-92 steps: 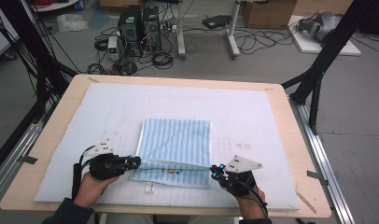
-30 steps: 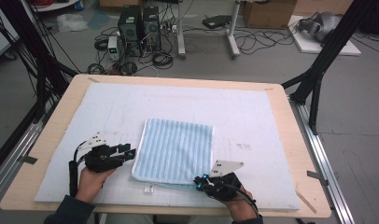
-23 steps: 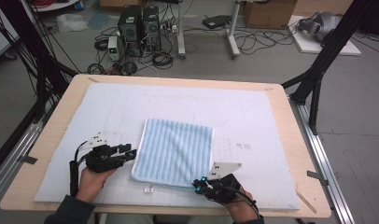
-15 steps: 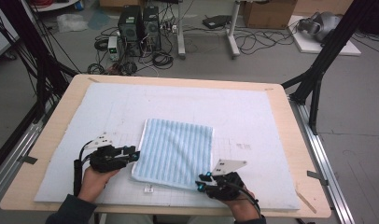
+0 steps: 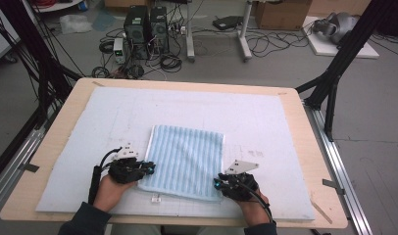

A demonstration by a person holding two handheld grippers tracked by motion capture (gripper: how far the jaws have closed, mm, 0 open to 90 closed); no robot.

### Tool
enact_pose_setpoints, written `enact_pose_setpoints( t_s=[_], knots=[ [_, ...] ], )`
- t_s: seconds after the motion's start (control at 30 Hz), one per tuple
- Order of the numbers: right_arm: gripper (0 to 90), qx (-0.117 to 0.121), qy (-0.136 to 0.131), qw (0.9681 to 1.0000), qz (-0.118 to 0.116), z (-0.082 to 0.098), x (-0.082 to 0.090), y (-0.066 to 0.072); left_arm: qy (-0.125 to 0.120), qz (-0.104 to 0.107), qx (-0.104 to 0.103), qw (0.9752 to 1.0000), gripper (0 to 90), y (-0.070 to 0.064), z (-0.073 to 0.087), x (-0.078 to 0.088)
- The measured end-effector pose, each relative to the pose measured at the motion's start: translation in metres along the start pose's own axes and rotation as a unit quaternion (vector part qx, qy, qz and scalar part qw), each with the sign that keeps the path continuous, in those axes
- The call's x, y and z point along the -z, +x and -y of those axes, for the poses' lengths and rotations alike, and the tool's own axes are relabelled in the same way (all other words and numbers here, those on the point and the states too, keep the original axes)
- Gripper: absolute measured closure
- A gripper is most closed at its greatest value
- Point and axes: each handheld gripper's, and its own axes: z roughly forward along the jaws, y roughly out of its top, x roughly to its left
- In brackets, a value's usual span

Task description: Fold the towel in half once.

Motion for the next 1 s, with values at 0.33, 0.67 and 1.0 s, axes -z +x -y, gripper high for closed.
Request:
enact_pose_setpoints(
  t_s=[0.33,0.67,1.0],
  knots=[
    [67.3,-0.028,-0.051,0.9983,0.002,-0.008,0.018,-0.012,-0.025,0.013,0.013,0.9995,83.5,0.013,-0.011,0.013],
    [65.3,-0.059,-0.082,0.9935,0.054,-0.053,-0.015,-0.072,-0.103,-0.008,0.038,0.9940,65.2,0.059,-0.067,-0.016],
    [70.4,-0.074,-0.035,0.9956,0.046,-0.069,-0.063,-0.092,-0.047,-0.053,0.066,0.9953,75.7,0.083,-0.070,-0.069]
  ],
)
